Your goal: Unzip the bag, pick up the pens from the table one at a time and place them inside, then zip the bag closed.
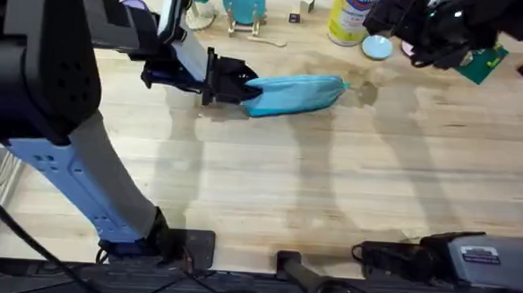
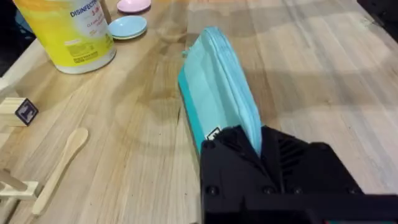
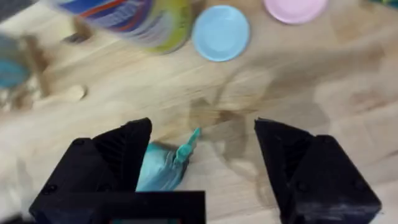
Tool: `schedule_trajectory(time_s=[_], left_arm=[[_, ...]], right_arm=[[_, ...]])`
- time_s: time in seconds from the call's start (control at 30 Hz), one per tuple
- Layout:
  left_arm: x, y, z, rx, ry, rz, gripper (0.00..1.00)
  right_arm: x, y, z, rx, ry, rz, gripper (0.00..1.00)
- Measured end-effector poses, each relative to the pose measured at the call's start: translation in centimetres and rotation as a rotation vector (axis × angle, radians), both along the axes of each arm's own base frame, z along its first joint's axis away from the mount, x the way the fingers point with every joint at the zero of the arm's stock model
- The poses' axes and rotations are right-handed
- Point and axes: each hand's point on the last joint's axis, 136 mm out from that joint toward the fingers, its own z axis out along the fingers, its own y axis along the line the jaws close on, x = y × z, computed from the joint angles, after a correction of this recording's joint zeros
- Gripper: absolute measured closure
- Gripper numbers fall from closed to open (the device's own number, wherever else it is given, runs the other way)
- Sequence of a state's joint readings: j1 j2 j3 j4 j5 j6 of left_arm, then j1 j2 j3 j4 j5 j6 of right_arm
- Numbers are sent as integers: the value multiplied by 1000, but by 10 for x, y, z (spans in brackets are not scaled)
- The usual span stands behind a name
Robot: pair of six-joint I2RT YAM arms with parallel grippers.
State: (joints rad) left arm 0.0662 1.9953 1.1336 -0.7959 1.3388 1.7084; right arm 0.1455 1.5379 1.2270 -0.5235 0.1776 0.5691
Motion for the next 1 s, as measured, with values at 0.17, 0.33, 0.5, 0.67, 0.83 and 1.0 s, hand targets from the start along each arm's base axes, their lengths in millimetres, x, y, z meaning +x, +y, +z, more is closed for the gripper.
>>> schedule_trajectory(time_s=[0.17,0.33,0.5,0.67,0.83,1.0], left_arm=[[0,0,0,0,1,0,957],[0,0,0,0,0,0,957],[0,0,0,0,0,0,957],[0,0,0,0,1,0,957],[0,0,1,-7,-1,0,768],[0,-1,4,-23,5,3,41]], right_arm=[[-12,24,33,-9,-68,254,5],[-40,51,71,-13,-155,529,5],[-73,62,95,-64,-210,713,4],[-93,63,102,-120,-223,813,4],[-99,64,110,-155,-258,852,4],[-100,64,110,-162,-259,863,4]])
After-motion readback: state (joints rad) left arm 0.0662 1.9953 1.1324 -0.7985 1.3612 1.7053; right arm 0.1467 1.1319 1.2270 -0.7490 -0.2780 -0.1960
